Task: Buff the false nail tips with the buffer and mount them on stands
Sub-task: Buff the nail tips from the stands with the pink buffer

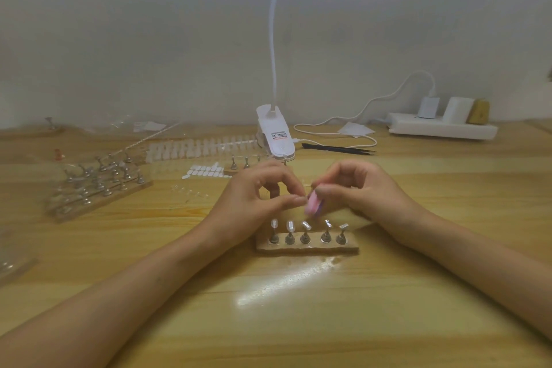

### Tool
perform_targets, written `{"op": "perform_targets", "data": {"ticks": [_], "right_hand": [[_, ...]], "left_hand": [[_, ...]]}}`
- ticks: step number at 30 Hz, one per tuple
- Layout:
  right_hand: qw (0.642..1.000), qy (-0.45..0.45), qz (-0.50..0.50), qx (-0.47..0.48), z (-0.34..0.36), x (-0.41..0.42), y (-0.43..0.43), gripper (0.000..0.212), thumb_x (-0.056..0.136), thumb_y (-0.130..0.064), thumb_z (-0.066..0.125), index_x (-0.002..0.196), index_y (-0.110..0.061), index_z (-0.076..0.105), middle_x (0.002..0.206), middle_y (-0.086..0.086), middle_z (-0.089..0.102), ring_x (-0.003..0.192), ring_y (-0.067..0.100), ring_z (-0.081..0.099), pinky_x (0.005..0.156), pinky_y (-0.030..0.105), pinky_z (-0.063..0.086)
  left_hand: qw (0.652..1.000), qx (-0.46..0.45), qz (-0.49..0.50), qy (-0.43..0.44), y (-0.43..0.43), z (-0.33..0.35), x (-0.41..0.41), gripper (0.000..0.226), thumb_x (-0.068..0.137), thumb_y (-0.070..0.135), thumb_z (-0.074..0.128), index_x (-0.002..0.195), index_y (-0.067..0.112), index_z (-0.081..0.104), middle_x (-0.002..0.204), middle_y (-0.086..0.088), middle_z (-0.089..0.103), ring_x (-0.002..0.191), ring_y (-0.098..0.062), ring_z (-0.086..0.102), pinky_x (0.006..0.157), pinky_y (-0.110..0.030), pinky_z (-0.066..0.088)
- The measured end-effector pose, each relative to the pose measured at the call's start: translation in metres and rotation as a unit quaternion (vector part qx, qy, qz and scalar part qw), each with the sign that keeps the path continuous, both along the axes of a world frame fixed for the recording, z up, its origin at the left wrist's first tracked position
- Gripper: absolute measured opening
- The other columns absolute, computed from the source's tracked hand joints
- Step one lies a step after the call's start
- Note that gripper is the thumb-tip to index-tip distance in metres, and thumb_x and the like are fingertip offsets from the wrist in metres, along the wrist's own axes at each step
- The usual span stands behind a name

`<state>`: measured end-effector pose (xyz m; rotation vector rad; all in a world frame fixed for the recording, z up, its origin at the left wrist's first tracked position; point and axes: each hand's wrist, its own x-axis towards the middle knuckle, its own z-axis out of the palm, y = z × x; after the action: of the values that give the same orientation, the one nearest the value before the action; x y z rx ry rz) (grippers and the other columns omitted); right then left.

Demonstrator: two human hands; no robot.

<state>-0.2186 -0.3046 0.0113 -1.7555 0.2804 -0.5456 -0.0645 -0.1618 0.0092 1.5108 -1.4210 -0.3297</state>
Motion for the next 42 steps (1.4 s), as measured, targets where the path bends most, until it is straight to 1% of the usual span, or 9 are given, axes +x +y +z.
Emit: {"op": "perform_targets", "data": {"ticks": [5, 7, 14, 17, 21, 24, 28, 31, 42], "right_hand": [[0.999, -0.003, -0.045, -0.003, -0.0003, 0.0003, -0.0016, 0.022, 0.080, -0.026, 0.072, 0.090, -0.007, 0.066, 0.087, 0.011, 0.077, 0.058, 0.029, 0.056, 0.042, 0.020, 0.040], [1.000, 0.002, -0.006, 0.004, -0.0011, 0.0002, -0.0016, 0.020, 0.078, -0.021, 0.074, 0.088, -0.006, 0.067, 0.085, 0.013, 0.076, 0.067, 0.034, 0.067, 0.053, 0.022, 0.052], [1.000, -0.012, -0.005, 0.002, -0.0008, 0.0013, -0.0020, 0.016, 0.083, -0.019, 0.071, 0.088, -0.005, 0.065, 0.083, 0.013, 0.077, 0.060, 0.014, 0.068, 0.052, 0.010, 0.046], [1.000, -0.004, -0.030, 0.004, -0.0017, 0.0010, -0.0024, 0.022, 0.083, -0.024, 0.071, 0.090, -0.005, 0.065, 0.086, 0.012, 0.077, 0.066, 0.031, 0.061, 0.042, 0.016, 0.034], [1.000, 0.000, 0.005, -0.006, -0.0018, 0.0015, 0.0001, 0.018, 0.080, -0.021, 0.073, 0.089, -0.005, 0.067, 0.084, 0.012, 0.076, 0.073, 0.034, 0.072, 0.055, 0.023, 0.054], [0.999, 0.002, -0.053, -0.007, -0.0018, 0.0008, -0.0026, 0.031, 0.080, -0.031, 0.072, 0.093, -0.003, 0.065, 0.090, 0.013, 0.077, 0.053, 0.025, 0.051, 0.039, 0.021, 0.034], [1.000, 0.003, 0.000, -0.011, -0.0033, 0.0016, -0.0004, 0.021, 0.079, -0.023, 0.073, 0.089, -0.005, 0.068, 0.084, 0.013, 0.076, 0.069, 0.033, 0.070, 0.051, 0.022, 0.051], [0.999, 0.007, -0.051, -0.011, -0.0030, 0.0014, -0.0027, 0.031, 0.079, -0.030, 0.072, 0.091, -0.003, 0.065, 0.086, 0.010, 0.077, 0.065, 0.036, 0.055, 0.042, 0.024, 0.029], [1.000, -0.004, 0.000, 0.001, -0.0011, 0.0013, 0.0014, 0.022, 0.080, -0.019, 0.074, 0.090, -0.001, 0.068, 0.086, 0.014, 0.076, 0.072, 0.031, 0.073, 0.053, 0.019, 0.054]], "left_hand": [[1.000, 0.007, -0.003, 0.003, 0.0006, 0.0007, -0.0013, 0.007, 0.079, 0.017, 0.079, 0.076, 0.021, 0.073, 0.086, 0.011, 0.065, 0.074, -0.004, 0.053, 0.069, -0.014, 0.043], [1.000, -0.006, 0.014, 0.005, 0.0007, 0.0003, -0.0012, 0.006, 0.080, 0.015, 0.078, 0.077, 0.017, 0.073, 0.085, 0.011, 0.065, 0.074, 0.001, 0.053, 0.069, -0.013, 0.044], [1.000, 0.008, 0.003, 0.005, 0.0010, 0.0013, -0.0019, 0.005, 0.078, 0.019, 0.079, 0.077, 0.018, 0.075, 0.086, 0.007, 0.066, 0.075, -0.012, 0.054, 0.071, -0.017, 0.046], [1.000, -0.011, 0.017, 0.015, 0.0014, 0.0008, -0.0016, 0.005, 0.080, 0.016, 0.078, 0.078, 0.015, 0.074, 0.087, 0.008, 0.067, 0.075, -0.004, 0.055, 0.071, -0.015, 0.046], [1.000, -0.010, 0.018, 0.002, 0.0008, 0.0016, -0.0027, 0.006, 0.080, 0.014, 0.078, 0.077, 0.015, 0.073, 0.084, 0.009, 0.066, 0.073, -0.001, 0.054, 0.069, -0.013, 0.044], [1.000, 0.009, 0.001, 0.017, -0.0001, 0.0013, -0.0017, 0.005, 0.080, 0.016, 0.079, 0.077, 0.016, 0.074, 0.084, 0.010, 0.067, 0.075, -0.007, 0.056, 0.071, -0.019, 0.047], [0.999, -0.011, 0.021, 0.022, 0.0000, 0.0008, -0.0008, 0.005, 0.080, 0.014, 0.078, 0.077, 0.014, 0.074, 0.085, 0.010, 0.067, 0.075, -0.001, 0.056, 0.070, -0.017, 0.047], [1.000, 0.003, 0.007, 0.014, 0.0007, 0.0015, -0.0026, 0.005, 0.080, 0.016, 0.078, 0.077, 0.017, 0.074, 0.085, 0.010, 0.068, 0.074, -0.003, 0.056, 0.070, -0.016, 0.047], [0.999, -0.010, 0.024, 0.023, 0.0019, 0.0034, -0.0032, 0.006, 0.079, 0.015, 0.079, 0.076, 0.016, 0.073, 0.083, 0.011, 0.066, 0.071, 0.001, 0.054, 0.066, -0.011, 0.044]]}}
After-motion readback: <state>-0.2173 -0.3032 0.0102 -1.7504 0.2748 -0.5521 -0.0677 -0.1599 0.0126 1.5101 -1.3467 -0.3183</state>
